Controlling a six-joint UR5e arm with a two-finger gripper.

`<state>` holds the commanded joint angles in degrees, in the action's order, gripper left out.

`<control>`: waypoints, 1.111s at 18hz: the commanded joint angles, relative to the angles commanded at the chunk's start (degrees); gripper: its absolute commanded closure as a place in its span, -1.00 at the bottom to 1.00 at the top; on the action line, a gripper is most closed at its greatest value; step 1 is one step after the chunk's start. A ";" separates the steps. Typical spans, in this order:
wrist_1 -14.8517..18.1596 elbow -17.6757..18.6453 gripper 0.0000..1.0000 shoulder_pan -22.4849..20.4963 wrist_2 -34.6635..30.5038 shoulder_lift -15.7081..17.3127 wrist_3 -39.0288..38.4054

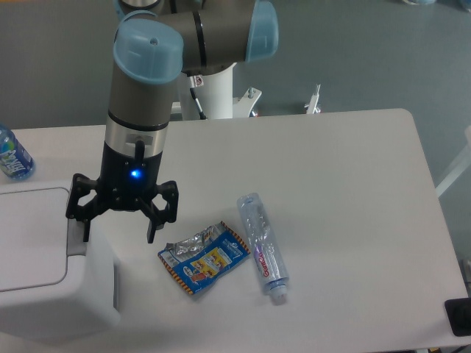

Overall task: Open the trash can
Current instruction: 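Lower the gripper onto the lid's front edge and hook it, then lift the gripper to swing the bin lid open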

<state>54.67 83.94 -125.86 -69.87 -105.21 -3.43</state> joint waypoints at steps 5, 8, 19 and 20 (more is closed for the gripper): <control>0.00 0.09 -1.00 0.00 0.00 -0.09 0.00; 0.00 0.09 -1.00 0.00 0.00 -0.09 0.00; -0.18 -0.09 -1.00 0.26 -0.09 -0.70 0.18; -0.44 -0.35 -1.00 0.26 -0.09 -0.53 0.09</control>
<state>54.23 83.59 -125.60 -69.96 -105.73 -3.34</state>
